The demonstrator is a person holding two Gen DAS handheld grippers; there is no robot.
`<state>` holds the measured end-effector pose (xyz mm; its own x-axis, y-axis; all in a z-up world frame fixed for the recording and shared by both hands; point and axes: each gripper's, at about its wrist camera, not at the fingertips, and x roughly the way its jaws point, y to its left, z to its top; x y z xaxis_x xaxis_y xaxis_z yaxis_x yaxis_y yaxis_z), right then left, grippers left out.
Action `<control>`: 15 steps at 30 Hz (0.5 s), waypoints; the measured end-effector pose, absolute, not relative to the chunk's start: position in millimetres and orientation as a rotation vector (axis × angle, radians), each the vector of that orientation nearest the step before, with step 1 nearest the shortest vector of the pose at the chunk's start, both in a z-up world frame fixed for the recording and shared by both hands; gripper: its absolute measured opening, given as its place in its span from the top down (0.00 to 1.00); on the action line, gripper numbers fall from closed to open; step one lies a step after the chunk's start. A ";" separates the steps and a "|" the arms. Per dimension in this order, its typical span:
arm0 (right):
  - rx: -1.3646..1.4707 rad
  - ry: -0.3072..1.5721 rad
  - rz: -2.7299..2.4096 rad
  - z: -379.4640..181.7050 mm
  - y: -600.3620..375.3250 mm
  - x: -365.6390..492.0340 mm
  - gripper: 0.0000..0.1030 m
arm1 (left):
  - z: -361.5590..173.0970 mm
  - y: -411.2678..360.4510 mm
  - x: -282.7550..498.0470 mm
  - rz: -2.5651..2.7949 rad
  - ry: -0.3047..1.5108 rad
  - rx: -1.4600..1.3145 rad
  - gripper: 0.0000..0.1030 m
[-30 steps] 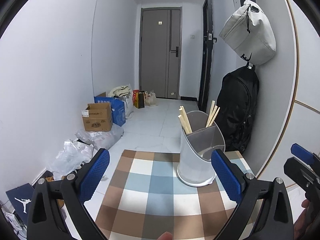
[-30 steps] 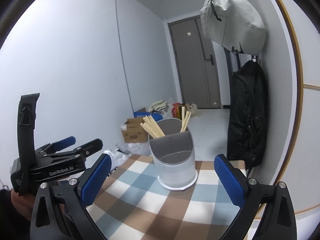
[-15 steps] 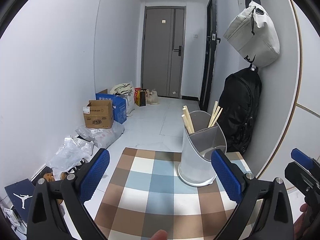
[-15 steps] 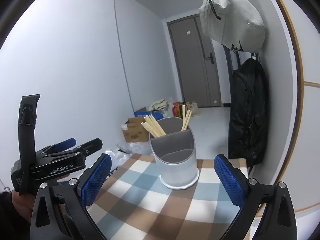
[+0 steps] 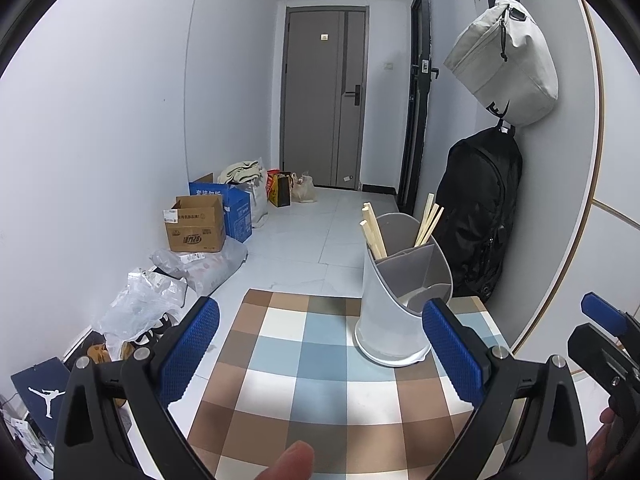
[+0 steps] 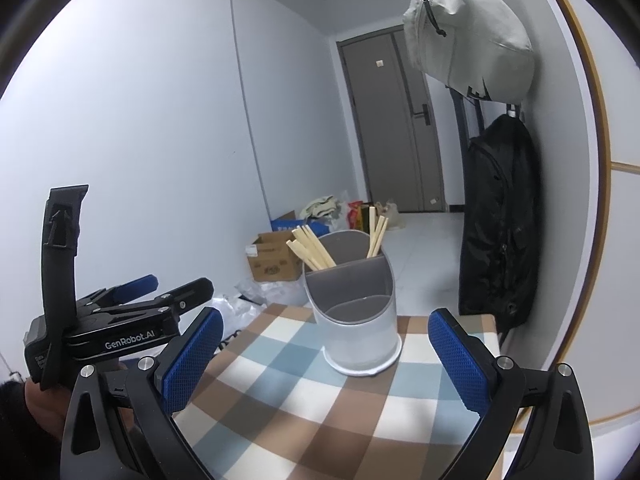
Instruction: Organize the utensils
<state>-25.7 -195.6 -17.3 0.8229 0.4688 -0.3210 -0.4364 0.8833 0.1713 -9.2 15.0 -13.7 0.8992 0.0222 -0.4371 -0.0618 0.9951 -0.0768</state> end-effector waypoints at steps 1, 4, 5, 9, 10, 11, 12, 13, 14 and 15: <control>0.094 0.368 0.480 -17.6 -196.0 -24.8 0.00 | -13.5 15.3 -9.4 0.044 0.451 -0.091 0.04; 0.099 0.372 0.477 -17.7 -196.6 -24.5 0.00 | -13.5 15.6 -10.2 0.043 0.447 -0.089 0.04; 0.098 0.370 0.477 -17.5 -196.6 -24.8 0.00 | -13.5 15.7 -10.7 0.038 0.446 -0.090 0.04; 0.092 0.363 0.480 -16.9 -195.4 -26.8 0.00 | -13.3 15.0 -11.6 0.032 0.440 -0.085 0.04; 0.089 0.361 0.482 -17.1 -194.9 -27.2 0.00 | -13.1 14.6 -11.9 0.033 0.439 -0.083 0.04; 0.087 0.360 0.483 -17.0 -194.4 -26.9 0.00 | -13.1 14.7 -12.2 0.031 0.440 -0.085 0.04; 0.084 0.358 0.484 -16.9 -194.1 -27.3 0.00 | -12.9 14.3 -11.8 0.029 0.442 -0.085 0.04; 0.082 0.356 0.486 -16.6 -193.8 -27.5 0.00 | -13.1 14.0 -11.7 0.031 0.444 -0.083 0.04; 0.081 0.355 0.487 -16.4 -193.6 -27.8 0.00 | -13.1 14.0 -11.3 0.032 0.446 -0.082 0.04; 0.080 0.353 0.488 -16.4 -193.5 -28.1 0.00 | -12.8 14.6 -10.9 0.030 0.448 -0.086 0.04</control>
